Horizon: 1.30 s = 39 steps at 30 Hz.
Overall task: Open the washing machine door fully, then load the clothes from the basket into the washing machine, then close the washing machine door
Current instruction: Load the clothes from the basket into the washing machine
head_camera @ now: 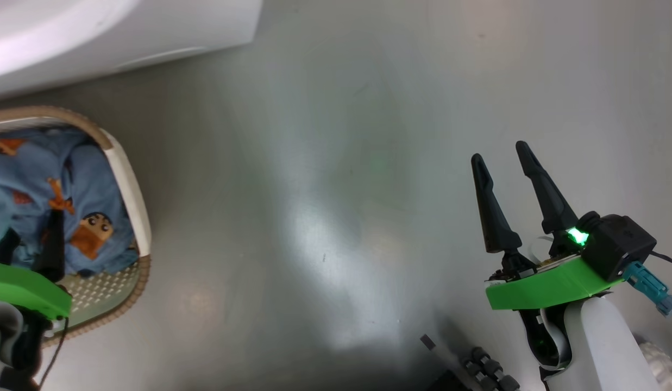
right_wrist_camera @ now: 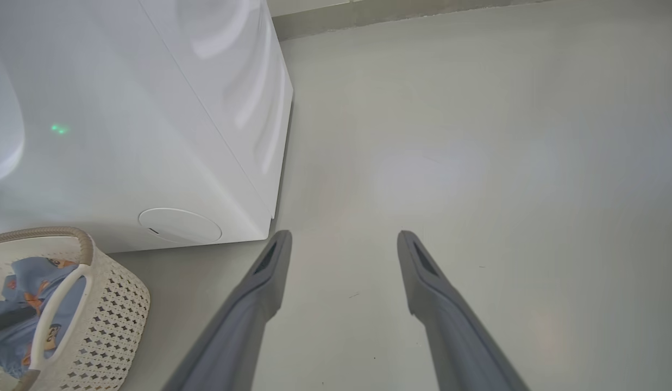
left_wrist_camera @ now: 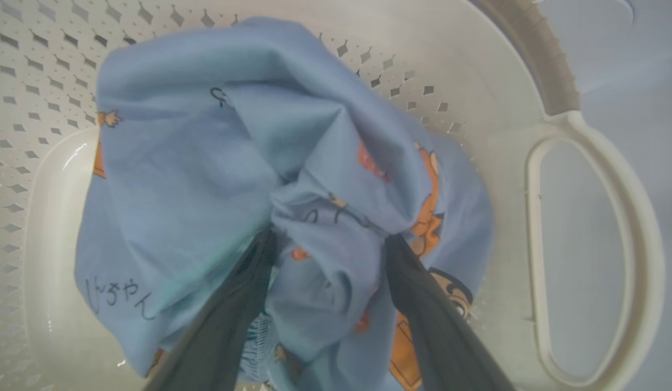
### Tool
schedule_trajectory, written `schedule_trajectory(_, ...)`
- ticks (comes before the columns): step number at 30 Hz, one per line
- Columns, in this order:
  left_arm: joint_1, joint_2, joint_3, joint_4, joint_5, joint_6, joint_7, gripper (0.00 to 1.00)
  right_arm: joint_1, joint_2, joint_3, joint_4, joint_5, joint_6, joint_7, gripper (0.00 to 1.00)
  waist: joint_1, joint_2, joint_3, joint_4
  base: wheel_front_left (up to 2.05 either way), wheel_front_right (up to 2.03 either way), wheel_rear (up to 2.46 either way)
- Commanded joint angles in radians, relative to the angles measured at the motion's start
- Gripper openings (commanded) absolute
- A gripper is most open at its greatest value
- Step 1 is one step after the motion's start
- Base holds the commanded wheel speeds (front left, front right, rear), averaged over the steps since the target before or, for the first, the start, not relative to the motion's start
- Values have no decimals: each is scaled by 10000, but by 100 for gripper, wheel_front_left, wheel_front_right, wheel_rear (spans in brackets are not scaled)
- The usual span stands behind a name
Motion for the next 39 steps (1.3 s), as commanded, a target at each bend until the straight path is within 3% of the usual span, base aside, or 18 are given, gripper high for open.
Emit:
schedule_trajectory(1, -25, 560, 50, 206, -297, -25, -36, 100, 105, -14, 240, -243, 126, 27, -48, 100, -1, 0, 262, -225, 0, 0, 0)
schedule_trajectory(9, -987, 1295, -696, 1324, -1291, -25, 473, 100, 197, -14, 390, -333, 349, 27, -48, 100, -1, 0, 762, -691, 0, 0, 0)
schedule_trajectory(16, -1532, 1516, -1105, 1910, -1753, -25, 1251, 100, 268, -14, 376, -406, 395, 27, -48, 100, -1, 0, 922, -880, 0, 0, 0)
schedule_trajectory(17, -1612, 1512, -1175, 1973, -1824, -25, 1367, 96, 273, -14, 360, -406, 395, 27, -48, 100, -1, 0, 913, -878, 0, 0, 0)
schedule_trajectory(18, -1686, 1496, -1229, 2028, -1899, -25, 1442, 43, 272, -14, 337, -395, 390, 27, -48, 100, -1, 0, 887, -867, 0, 0, 0)
schedule_trajectory(19, -1738, 1467, -1294, 2080, -1954, -25, 1480, 6, 264, -14, 310, -381, 385, 27, -48, 100, -1, 0, 829, -839, 0, 0, 0)
schedule_trajectory(20, -1769, 1443, -1374, 2117, -1986, -25, 1477, 0, 248, -14, 292, -370, 391, 27, -48, 100, -1, 0, 761, -807, 0, 0, 0)
schedule_trajectory(33, -811, 1218, -2147, 2153, -2247, -25, 92, 0, 94, -14, 340, -63, 394, 27, -48, 100, -1, 0, -833, -483, 0, 0, 0)
schedule_trajectory(39, -354, 1253, -1698, 1378, -1927, -25, -55, 0, 165, -14, 252, 71, 292, 27, -48, 100, -1, 0, -1618, -212, 0, 0, 0)
